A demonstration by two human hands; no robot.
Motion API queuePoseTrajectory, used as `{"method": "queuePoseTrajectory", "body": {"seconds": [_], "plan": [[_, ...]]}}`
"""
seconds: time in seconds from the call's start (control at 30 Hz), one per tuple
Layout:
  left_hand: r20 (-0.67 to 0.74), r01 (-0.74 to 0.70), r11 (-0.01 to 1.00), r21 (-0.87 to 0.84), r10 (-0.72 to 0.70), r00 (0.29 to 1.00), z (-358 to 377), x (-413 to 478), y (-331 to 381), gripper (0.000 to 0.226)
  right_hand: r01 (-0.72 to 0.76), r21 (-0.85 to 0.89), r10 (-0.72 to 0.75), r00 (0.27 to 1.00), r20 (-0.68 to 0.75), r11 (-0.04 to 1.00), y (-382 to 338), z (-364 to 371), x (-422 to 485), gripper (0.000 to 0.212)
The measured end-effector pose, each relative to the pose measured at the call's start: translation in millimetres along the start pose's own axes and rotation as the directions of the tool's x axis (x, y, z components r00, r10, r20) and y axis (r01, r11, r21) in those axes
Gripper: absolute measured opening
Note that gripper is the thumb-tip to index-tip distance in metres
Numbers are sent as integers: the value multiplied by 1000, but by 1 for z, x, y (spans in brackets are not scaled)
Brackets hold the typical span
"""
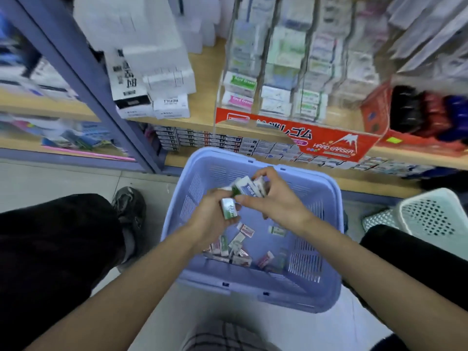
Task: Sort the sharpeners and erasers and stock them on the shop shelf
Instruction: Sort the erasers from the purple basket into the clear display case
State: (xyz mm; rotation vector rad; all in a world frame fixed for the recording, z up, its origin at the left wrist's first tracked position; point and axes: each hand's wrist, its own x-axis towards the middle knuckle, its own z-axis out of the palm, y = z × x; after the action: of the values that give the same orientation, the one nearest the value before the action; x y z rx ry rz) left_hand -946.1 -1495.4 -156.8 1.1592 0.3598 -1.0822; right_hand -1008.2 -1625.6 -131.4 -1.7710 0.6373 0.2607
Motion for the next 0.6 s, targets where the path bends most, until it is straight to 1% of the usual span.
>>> {"method": "queuePoseTrajectory", "body": {"seconds": [0.07,0.13,0.2,0.23,0.3,0.33,0.4,0.5,0.53,0.6], "plan": [[108,-28,999,43,24,994,10,-17,15,20,26,37,-26,1000,-12,999,-20,-4,-15,39],[176,-61,994,89,45,983,18,-31,29,28,70,36,-69,997,-36,997,-35,-7,-27,38],[215,-115,980,161,79,973,26,-41,39,30,125,17,-124,990,-62,992,-47,-9,-36,41],[221,-146,972,182,105,970,29,-43,43,36,146,5,-145,987,-74,989,-52,-10,-39,42],[209,-188,970,156,154,966,35,-47,52,47,184,-10,-184,978,-100,983,-62,-12,-43,44],[197,-205,971,126,178,964,36,-48,58,47,203,-26,-205,973,-103,979,-67,-12,-44,45],[196,-246,966,85,226,954,38,-51,70,39,240,-53,-243,967,-82,969,-75,-15,-43,45],[189,-282,959,9,275,943,42,-51,92,24,287,-23,-288,957,-33,958,-81,-27,-36,41],[176,-283,959,-22,282,943,43,-48,100,22,294,-43,-295,955,-35,955,-83,-31,-34,40],[152,-282,957,-74,290,945,46,-40,115,22,294,-63,-299,950,-87,954,-86,-39,-28,34]]}}
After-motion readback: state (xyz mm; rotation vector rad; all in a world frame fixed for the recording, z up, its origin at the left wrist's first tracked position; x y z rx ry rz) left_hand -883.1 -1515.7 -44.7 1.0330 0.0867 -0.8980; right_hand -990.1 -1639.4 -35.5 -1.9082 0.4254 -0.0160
